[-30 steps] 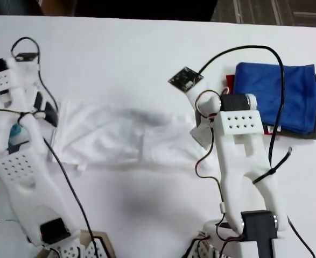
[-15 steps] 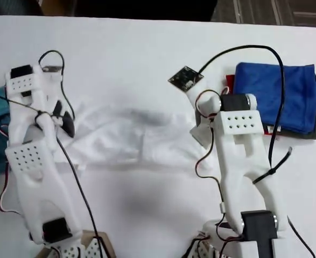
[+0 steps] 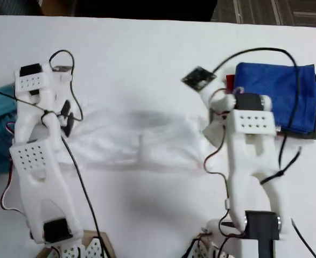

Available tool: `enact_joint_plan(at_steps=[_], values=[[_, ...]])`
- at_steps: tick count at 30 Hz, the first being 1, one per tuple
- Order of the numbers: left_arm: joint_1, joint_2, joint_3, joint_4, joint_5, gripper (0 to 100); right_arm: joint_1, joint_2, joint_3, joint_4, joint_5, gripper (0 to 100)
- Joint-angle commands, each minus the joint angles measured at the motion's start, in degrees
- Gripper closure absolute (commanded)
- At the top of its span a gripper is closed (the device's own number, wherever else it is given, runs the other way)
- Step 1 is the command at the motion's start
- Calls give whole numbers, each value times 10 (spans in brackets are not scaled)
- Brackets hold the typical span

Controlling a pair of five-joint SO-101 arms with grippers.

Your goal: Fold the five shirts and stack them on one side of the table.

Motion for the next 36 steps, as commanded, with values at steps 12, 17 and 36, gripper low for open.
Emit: enact_joint_plan(at_steps=[12, 17, 36], values=[[57, -185, 53, 17, 3, 974, 301, -145, 263, -67, 228, 978], [173, -323, 129, 17, 3, 975, 342, -253, 478, -208, 241, 978], [565, -433, 146, -110, -1, 975, 385, -468, 679, -319, 113, 978]])
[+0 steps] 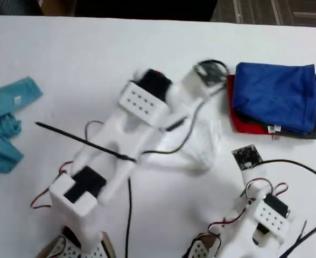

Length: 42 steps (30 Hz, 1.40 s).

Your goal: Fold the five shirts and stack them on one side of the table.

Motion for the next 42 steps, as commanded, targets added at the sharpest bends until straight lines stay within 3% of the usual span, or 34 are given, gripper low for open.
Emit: enact_joint_plan(at_steps=[1, 6, 13, 18, 25, 30, 32, 35, 39, 42], values=[[47, -33, 0, -54, -1, 975, 18, -40, 11, -18, -11, 978], [85, 18, -1, -86, 0, 975, 18, -77, 25, -9, -22, 978], [74, 105, -63, -77, 2, 960, 19, -98, 32, -5, -21, 978], [56, 139, -174, -18, -1, 744, 19, -98, 32, -5, -21, 978], [-44, 148, -326, 78, -1, 735, 18, -98, 32, -5, -21, 978], [-212, 135, -335, 85, 1, 743, 7, -93, -18, 15, -21, 978], [-276, 119, -310, 85, 0, 803, -29, -84, -91, 65, -33, 978], [-354, 84, -258, 84, 0, 976, -150, -20, -199, 117, -106, 978], [-435, 32, -191, 84, -1, 978, -302, 153, -353, 153, -215, 978], [-480, -4, -138, 83, 2, 974, -404, 269, -465, 184, -238, 978]])
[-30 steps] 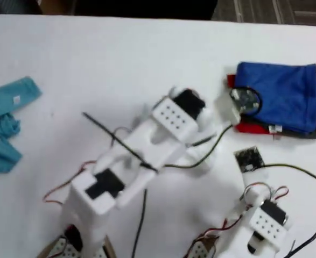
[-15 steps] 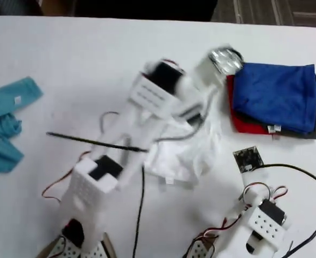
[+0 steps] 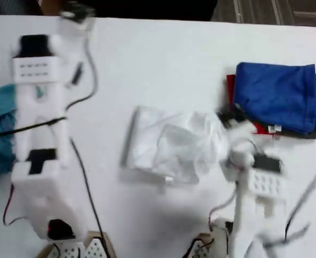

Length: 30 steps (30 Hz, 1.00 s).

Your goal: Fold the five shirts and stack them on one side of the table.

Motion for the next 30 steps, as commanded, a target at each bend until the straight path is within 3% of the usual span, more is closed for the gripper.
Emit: enact_joint_plan(at_steps=[1, 6, 12, 19, 24, 30], values=[[-53, -75, 54, 8, 3, 974, -129, 140, -154, 36, -27, 978], [-123, -156, 214, -60, 3, 974, -253, 243, -261, 57, -28, 978], [-154, -326, 539, -212, 2, 974, -339, 346, -353, 55, -66, 978], [-154, -444, 802, -371, 2, 974, -381, 476, -478, 67, -87, 978], [-154, -443, 878, -454, 9, 974, -381, 567, -509, 65, -85, 978], [-150, -443, 946, -540, 24, 974, -333, 604, -530, 93, -84, 978]])
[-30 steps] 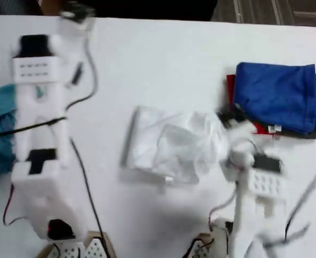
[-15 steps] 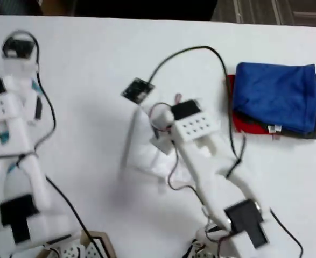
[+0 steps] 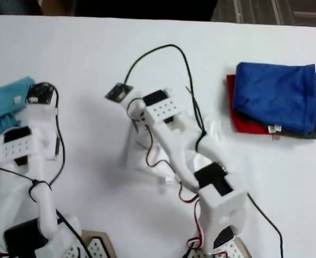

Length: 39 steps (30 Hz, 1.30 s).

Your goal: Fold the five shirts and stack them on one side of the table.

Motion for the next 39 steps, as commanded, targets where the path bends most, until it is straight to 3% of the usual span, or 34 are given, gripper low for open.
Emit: enact_joint_plan(at_steps=[1, 14, 24, 28, 33, 39], values=[[-2, -26, 34, -61, 7, 974, 40, 0, -25, 36, -3, 978], [21, -26, 54, -84, 7, 974, 80, -99, -18, 206, 31, 978], [41, -26, 55, -84, 7, 974, 80, -151, 18, 203, 39, 978], [41, -26, 55, -84, 7, 974, 81, -170, -29, 142, 34, 978], [41, -26, 55, -84, 7, 974, 77, -124, 15, 56, 34, 978], [41, -26, 55, -84, 8, 974, 108, -80, 22, 103, 33, 978]])
